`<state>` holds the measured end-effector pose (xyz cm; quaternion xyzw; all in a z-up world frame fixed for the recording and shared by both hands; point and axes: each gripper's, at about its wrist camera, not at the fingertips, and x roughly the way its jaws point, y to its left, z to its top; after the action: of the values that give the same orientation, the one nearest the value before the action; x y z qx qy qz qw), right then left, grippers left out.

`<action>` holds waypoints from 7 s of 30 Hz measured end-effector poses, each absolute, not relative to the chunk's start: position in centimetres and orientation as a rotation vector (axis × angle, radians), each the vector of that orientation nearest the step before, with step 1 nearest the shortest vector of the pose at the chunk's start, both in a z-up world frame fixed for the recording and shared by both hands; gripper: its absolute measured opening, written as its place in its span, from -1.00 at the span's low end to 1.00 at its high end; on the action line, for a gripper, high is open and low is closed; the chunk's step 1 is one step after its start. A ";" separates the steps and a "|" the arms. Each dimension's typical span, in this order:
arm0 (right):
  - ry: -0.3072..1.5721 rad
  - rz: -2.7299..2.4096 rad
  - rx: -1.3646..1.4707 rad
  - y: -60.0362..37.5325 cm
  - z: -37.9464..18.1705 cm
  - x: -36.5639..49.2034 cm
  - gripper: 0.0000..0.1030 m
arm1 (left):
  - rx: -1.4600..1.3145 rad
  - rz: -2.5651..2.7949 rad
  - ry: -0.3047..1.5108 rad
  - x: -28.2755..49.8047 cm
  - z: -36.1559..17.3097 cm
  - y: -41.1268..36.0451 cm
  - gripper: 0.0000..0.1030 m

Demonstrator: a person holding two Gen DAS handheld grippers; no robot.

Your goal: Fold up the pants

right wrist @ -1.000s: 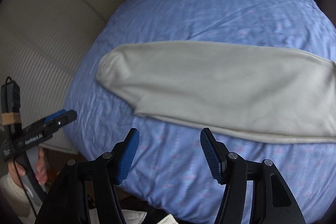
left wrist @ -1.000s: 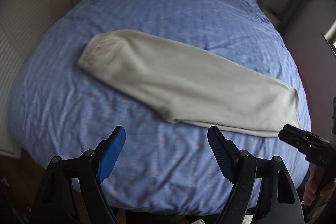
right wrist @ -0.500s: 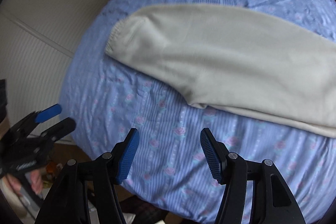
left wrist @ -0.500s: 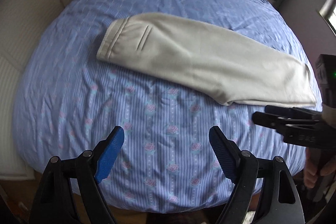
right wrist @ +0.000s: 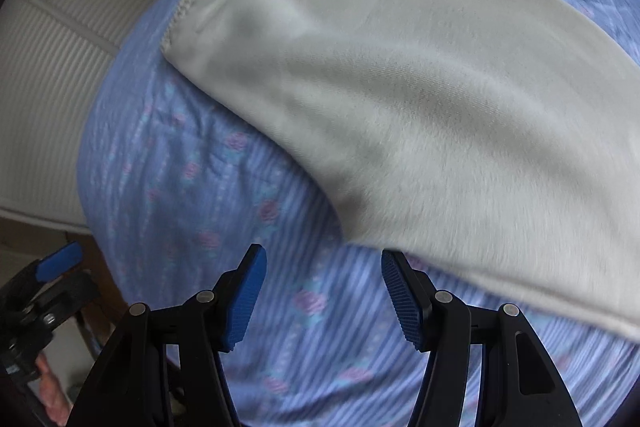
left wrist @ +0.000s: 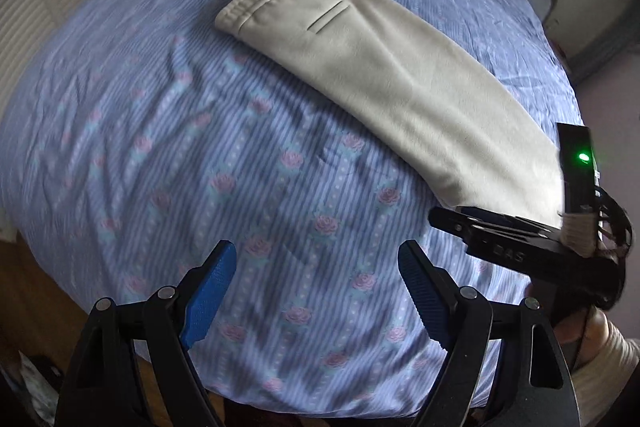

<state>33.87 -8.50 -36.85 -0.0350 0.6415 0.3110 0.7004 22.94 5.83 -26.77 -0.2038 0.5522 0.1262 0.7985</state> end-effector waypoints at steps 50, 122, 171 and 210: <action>1.358 0.465 0.102 -6.8 -28.2 34.9 0.00 | -0.659 0.314 1.081 29.1 -26.7 19.9 0.67; 0.881 -0.191 0.494 -33.2 -11.7 25.2 0.08 | 0.185 -0.809 0.817 40.6 -5.4 -10.9 0.65; 0.879 -0.575 1.167 -71.8 -38.2 33.0 -0.19 | 0.634 -1.024 1.254 64.8 -31.6 -67.6 0.11; 0.996 -0.563 1.088 -75.3 -40.7 34.8 -0.79 | 0.709 -0.999 1.268 65.2 -33.9 -69.3 -0.36</action>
<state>34.77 -75.33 -40.69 0.4891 0.4477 -0.2531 0.7045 65.18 -69.31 -33.86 0.3102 0.5549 -0.4371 0.6362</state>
